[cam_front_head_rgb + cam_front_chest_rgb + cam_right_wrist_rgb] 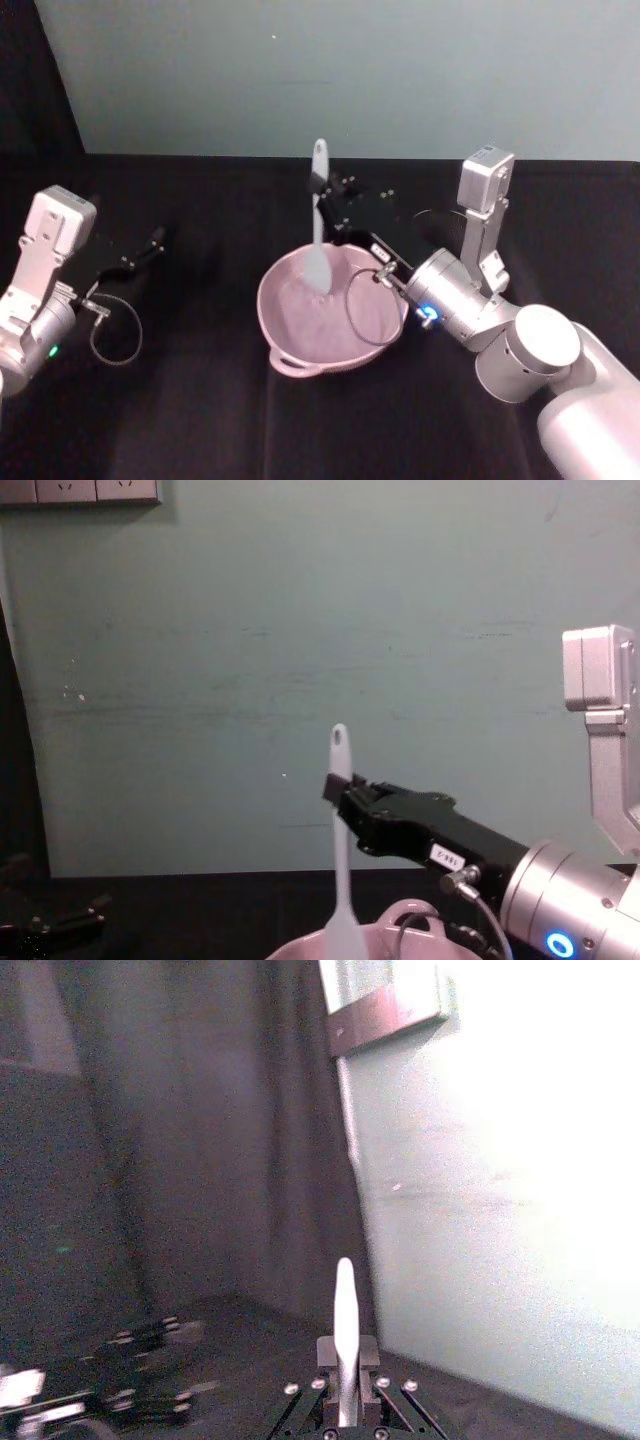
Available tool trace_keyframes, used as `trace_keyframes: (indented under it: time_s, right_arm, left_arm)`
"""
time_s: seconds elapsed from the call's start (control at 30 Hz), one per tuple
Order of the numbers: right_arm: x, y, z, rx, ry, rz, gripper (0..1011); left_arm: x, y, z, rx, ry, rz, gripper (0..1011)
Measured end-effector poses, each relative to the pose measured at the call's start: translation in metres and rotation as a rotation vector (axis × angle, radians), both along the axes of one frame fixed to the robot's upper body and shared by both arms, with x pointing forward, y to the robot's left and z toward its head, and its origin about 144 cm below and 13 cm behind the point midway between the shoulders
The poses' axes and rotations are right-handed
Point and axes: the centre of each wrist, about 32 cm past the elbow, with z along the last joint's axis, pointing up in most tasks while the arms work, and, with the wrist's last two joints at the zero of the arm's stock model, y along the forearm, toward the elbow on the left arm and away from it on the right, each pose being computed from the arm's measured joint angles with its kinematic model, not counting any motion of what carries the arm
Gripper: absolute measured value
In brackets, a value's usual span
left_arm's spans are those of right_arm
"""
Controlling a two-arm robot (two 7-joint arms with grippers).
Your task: Use the one hand to pick up the spoon and stir the clear water in the bowl.
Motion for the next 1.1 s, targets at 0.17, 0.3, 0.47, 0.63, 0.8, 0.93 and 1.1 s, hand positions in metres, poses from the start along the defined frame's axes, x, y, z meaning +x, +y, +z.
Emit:
trace_keyframes:
  time_s: [0.17, 0.3, 0.47, 0.63, 0.8, 0.93, 1.1]
  right_arm:
    - [0.006, -0.01, -0.002, -0.034, -0.08, -0.079, 118]
    - [0.005, -0.021, 0.0, -0.059, -0.101, -0.1, 118]
    - [-0.005, -0.042, 0.008, -0.088, -0.091, -0.066, 118]
    - [-0.021, -0.053, 0.016, -0.1, -0.033, 0.027, 118]
    - [-0.033, -0.05, 0.014, -0.074, 0.055, 0.107, 118]
    - [-0.037, -0.038, 0.01, -0.023, 0.091, 0.152, 118]
    - [-0.032, -0.022, 0.007, 0.001, 0.08, 0.159, 118]
  left_arm:
    - [0.0, 0.0, 0.0, 0.0, 0.0, 0.0, 1011]
    - [0.0, 0.0, 0.0, 0.0, 0.0, 0.0, 1011]
    - [0.0, 0.0, 0.0, 0.0, 0.0, 0.0, 1011]
    - [0.0, 0.0, 0.0, 0.0, 0.0, 0.0, 1011]
    - [0.0, 0.0, 0.0, 0.0, 0.0, 0.0, 1011]
    - [0.0, 0.0, 0.0, 0.0, 0.0, 0.0, 1011]
    - [0.0, 0.0, 0.0, 0.0, 0.0, 0.0, 1011]
